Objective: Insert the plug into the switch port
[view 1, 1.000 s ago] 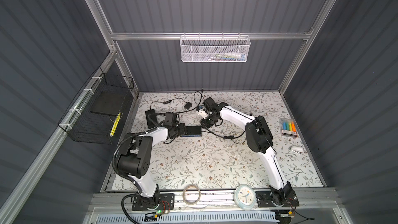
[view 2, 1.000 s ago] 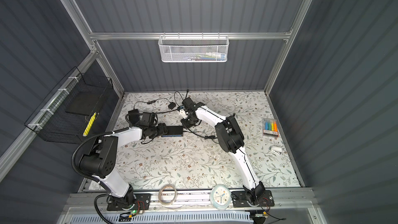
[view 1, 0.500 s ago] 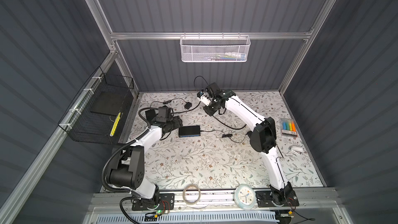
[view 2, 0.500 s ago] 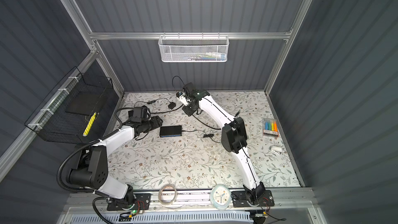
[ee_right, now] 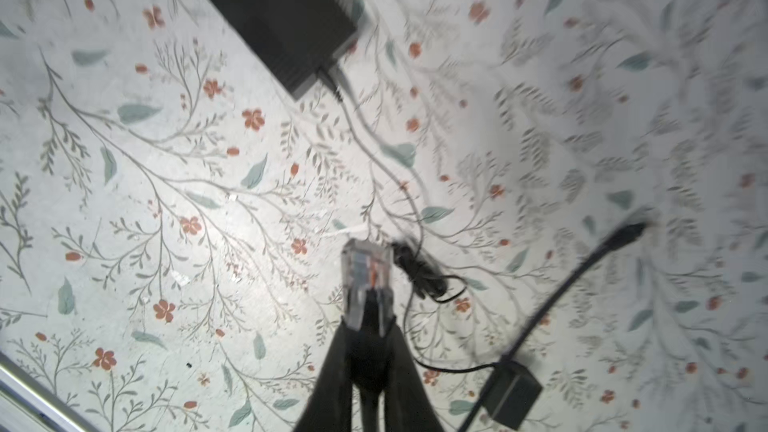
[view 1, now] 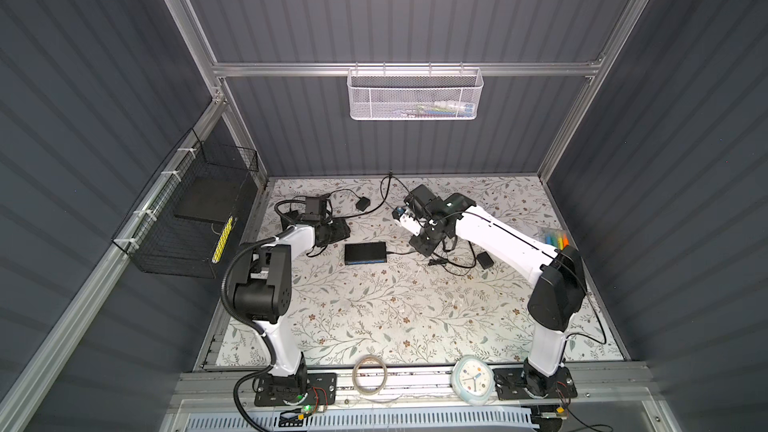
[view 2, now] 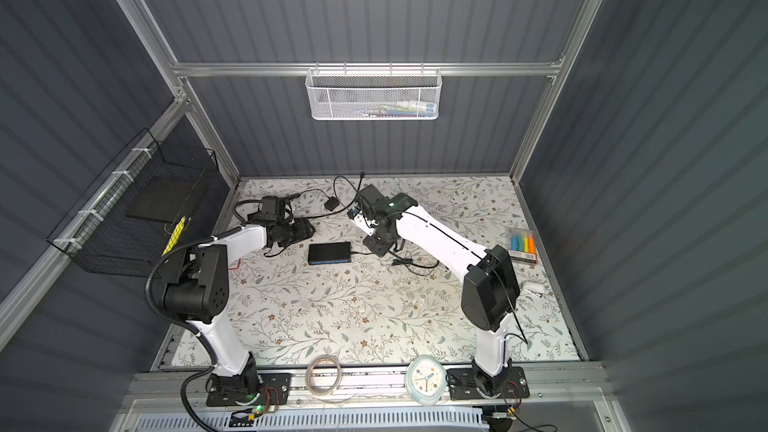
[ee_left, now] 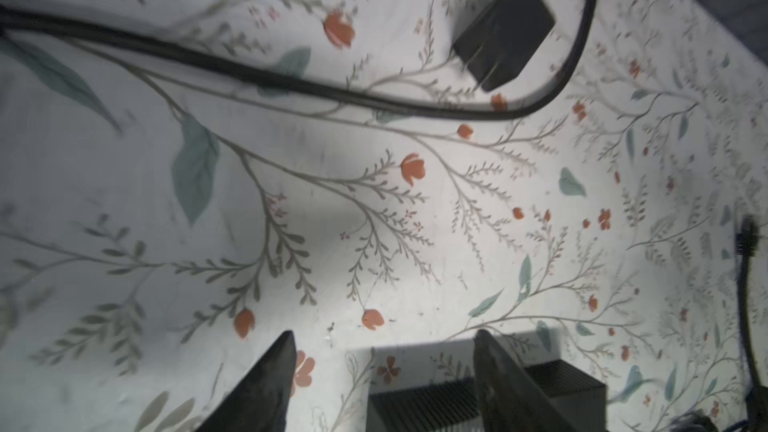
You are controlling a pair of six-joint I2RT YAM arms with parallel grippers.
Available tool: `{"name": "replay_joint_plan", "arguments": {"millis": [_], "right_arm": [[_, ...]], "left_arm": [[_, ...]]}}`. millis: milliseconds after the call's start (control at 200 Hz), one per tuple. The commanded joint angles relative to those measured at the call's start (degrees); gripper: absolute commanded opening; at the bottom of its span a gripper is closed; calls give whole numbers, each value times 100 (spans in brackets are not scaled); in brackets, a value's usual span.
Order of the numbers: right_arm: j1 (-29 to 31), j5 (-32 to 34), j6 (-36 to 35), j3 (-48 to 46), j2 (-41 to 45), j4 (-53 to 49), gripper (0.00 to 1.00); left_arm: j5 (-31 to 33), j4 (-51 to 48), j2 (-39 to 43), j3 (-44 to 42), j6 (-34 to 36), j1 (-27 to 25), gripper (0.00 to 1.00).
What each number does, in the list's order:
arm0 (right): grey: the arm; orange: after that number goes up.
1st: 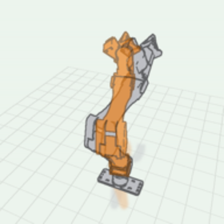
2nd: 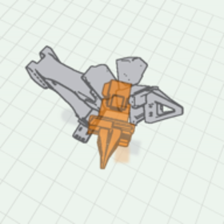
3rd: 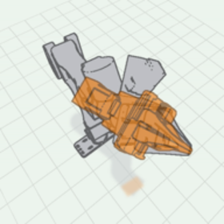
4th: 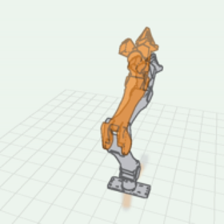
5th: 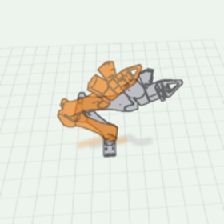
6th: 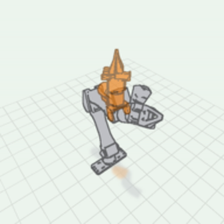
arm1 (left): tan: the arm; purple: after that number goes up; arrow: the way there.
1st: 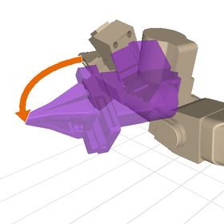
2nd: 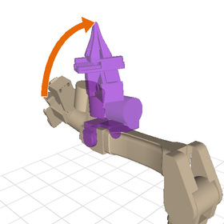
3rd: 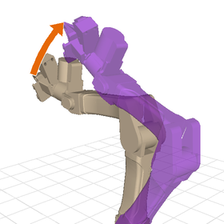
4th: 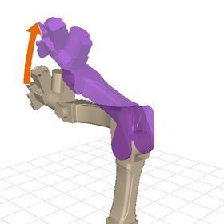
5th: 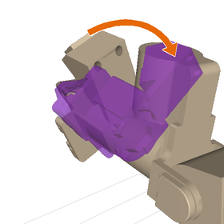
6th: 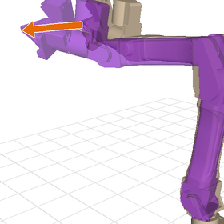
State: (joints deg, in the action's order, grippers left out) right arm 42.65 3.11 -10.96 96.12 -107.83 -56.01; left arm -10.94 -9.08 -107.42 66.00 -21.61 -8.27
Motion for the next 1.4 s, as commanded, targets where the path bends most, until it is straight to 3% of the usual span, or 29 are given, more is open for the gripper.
{"name": "replay_joint_plan", "arguments": {"millis": [0, 275, 495, 1396], "right_arm": [[158, -425, 544, -321, -47, 461, 0], [479, -1216, 1062, -425, -685, 1101, 0], [748, -1390, 1452, -165, -1230, 1436, 0], [587, -1050, 1977, 642, -2224, 941, 0]], "left_arm": [[-275, -15, -162, 399, 249, -163, 68], [-370, 39, -456, 528, 322, -254, 67], [-425, 126, -452, 293, 253, -268, 67], [-751, 328, 79, -715, -135, -500, 65]]}}
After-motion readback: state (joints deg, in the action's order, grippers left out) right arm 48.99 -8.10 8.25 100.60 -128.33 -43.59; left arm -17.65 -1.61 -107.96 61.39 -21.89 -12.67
